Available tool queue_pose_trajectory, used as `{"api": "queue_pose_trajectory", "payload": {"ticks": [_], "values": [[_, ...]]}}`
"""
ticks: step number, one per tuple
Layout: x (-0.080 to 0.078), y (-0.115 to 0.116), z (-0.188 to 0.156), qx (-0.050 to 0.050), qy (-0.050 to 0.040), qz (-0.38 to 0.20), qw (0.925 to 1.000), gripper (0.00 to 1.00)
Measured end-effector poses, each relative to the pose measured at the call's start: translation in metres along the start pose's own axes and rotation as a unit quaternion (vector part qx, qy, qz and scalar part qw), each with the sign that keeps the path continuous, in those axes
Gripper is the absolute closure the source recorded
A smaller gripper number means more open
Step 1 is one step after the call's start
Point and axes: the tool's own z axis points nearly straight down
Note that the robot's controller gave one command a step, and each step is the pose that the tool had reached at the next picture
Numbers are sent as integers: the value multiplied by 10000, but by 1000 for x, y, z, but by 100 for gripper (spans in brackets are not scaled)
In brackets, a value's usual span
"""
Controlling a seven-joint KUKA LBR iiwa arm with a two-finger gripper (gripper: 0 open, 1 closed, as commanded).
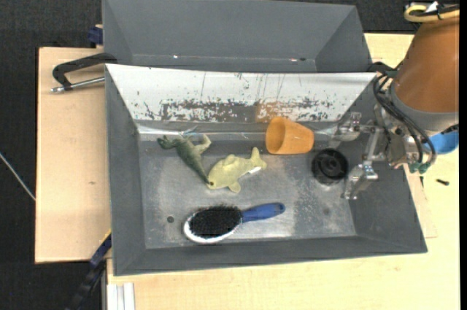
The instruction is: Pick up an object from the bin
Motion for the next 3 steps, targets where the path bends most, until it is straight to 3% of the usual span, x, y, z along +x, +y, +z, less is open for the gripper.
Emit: {"api": "queue_pose_trajectory", "payload": {"ticks": [1, 2, 3], "values": [[-43, 23, 169, -10, 54, 576, 9983, 0], [-27, 86, 173, 71, -52, 640, 9979, 0], [-3, 155, 173, 13, -19, 1309, 9914, 0]]}}
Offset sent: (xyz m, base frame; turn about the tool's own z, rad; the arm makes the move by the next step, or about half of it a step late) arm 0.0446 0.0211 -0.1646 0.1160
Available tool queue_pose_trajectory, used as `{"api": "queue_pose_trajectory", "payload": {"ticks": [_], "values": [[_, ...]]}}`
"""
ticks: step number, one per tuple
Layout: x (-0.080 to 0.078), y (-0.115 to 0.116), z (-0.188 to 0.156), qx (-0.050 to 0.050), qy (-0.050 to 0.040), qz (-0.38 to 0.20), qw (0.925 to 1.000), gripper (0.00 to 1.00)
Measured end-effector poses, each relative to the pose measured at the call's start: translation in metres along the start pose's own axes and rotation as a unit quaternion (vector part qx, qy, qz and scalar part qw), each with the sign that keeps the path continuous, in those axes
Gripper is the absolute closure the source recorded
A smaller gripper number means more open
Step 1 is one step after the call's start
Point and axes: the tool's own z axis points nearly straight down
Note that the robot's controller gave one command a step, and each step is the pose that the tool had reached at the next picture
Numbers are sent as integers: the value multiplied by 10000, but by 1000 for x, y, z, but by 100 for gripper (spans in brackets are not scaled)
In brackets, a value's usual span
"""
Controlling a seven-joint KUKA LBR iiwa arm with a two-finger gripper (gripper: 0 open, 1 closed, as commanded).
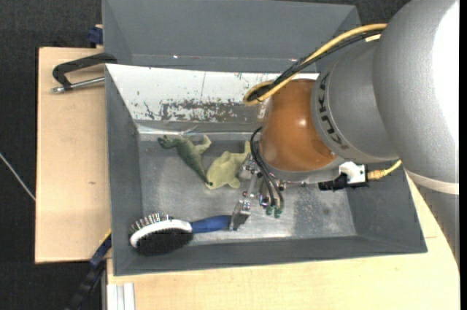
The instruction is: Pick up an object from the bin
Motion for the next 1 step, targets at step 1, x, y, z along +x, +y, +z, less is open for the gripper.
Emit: {"api": "queue_pose_trajectory", "payload": {"ticks": [1], "values": [[1, 1, 0, -8, 19, -8, 10000, 100]]}}
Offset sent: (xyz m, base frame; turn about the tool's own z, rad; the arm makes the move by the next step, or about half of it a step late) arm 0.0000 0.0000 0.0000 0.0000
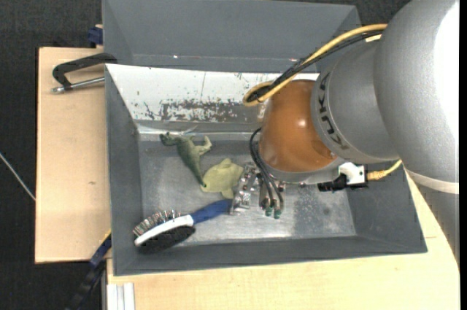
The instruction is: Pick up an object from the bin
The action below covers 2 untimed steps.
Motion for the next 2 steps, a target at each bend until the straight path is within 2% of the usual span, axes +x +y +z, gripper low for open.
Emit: {"api": "queue_pose_trajectory", "payload": {"ticks": [1, 2], "values": [[-3, 18, -47, -10, -26, 473, 9989, 100], [-69, 48, -1, -26, -8, 1846, 9828, 100]]}}
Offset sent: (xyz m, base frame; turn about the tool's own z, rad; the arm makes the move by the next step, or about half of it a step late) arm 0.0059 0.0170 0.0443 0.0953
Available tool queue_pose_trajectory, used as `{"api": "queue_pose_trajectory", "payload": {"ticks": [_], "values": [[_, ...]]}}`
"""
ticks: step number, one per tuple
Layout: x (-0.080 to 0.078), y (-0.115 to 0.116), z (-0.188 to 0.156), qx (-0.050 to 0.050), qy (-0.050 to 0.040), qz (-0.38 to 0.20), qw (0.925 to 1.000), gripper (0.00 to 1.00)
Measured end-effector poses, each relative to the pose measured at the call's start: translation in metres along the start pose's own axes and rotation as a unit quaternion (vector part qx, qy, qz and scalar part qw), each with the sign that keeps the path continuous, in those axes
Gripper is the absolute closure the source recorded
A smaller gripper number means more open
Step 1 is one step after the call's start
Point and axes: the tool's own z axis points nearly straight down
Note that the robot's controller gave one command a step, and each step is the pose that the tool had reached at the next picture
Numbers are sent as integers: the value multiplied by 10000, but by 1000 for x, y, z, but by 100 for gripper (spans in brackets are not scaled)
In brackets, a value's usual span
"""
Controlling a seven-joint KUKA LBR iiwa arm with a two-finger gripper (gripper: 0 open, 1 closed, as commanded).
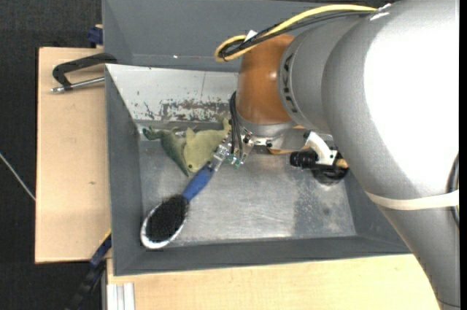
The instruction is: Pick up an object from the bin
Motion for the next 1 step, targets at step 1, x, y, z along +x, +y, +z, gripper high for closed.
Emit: {"api": "queue_pose_trajectory", "payload": {"ticks": [1], "values": [[7, 46, -2, 4, -37, 355, 9994, 100]]}}
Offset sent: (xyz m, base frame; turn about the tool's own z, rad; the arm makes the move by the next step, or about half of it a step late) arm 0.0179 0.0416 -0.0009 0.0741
